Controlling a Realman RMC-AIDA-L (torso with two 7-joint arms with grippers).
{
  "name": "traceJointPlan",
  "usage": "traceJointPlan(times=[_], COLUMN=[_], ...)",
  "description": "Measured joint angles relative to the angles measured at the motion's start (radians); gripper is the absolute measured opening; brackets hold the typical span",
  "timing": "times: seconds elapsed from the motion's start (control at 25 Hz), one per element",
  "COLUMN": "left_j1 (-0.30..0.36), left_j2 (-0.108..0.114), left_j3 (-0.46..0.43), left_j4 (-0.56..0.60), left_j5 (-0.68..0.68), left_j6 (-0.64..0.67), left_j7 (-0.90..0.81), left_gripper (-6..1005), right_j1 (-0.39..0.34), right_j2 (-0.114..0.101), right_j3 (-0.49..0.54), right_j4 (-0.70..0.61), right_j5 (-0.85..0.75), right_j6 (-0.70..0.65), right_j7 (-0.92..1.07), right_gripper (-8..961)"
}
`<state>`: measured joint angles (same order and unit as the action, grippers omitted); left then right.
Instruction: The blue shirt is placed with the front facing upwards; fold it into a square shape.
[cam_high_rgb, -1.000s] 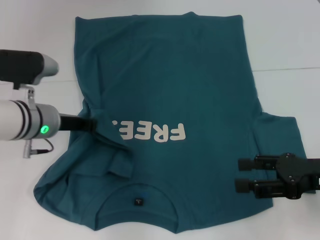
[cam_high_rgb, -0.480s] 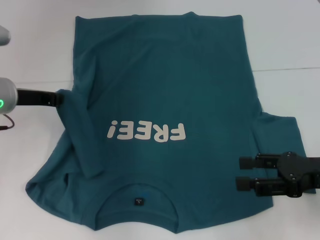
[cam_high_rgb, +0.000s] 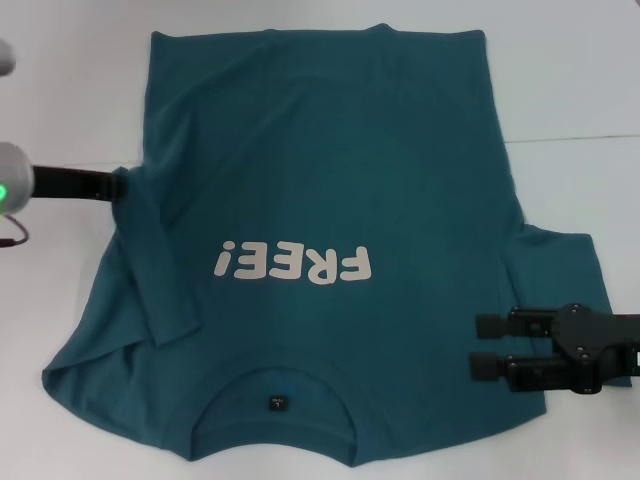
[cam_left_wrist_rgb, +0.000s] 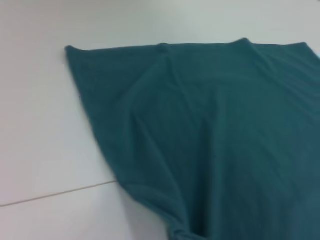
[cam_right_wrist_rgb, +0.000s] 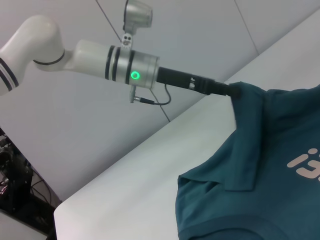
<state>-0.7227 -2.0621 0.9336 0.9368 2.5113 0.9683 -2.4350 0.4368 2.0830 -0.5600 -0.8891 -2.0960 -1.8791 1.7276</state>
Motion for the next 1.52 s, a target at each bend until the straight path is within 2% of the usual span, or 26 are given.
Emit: traceJointPlan(times=[0.36, 0.44, 0.48, 0.68, 1.08, 1.32, 1.52], left_j1=[-0.088, -0.099, -0.105, -0.116, -0.162, -0.117, -0.04], left_j2=[-0.046, -0.06, -0.075, -0.1, -0.101, -0.101, -0.101], left_j3=[0.006, 0.006, 0.006, 0.006, 0.007, 0.043, 0.135], left_j4=[-0.14, -0.158, -0.164, -0.18, -0.293, -0.213, -0.103], left_j5=[0.002, 0.001, 0.0, -0.03, -0.088, -0.089, -0.08], left_j6=[-0.081, -0.109, -0.142, -0.209, -0.282, -0.218, -0.169], left_j7=[0.001, 0.001, 0.001, 0.002, 0.05, 0.056, 0.057], left_gripper=[30, 31, 31, 34, 120, 184, 394], right_j1=[0.0, -0.002, -0.002, -0.003, 0.008, 0.009, 0.011], right_j2=[0.0, 0.0, 0.0, 0.0, 0.0, 0.0, -0.002], right_j3=[-0.007, -0.008, -0.008, -0.009, -0.022, -0.023, -0.023], right_j4=[0.004, 0.005, 0.005, 0.01, 0.028, 0.029, 0.03], right_j5=[-0.006, -0.006, -0.006, -0.006, -0.007, -0.007, -0.007], right_j6=[0.002, 0.002, 0.002, 0.006, 0.012, 0.015, 0.015], right_j7=[0.0, 0.0, 0.0, 0.0, -0.001, -0.002, -0.001], right_gripper=[829, 829, 829, 830, 831, 831, 832])
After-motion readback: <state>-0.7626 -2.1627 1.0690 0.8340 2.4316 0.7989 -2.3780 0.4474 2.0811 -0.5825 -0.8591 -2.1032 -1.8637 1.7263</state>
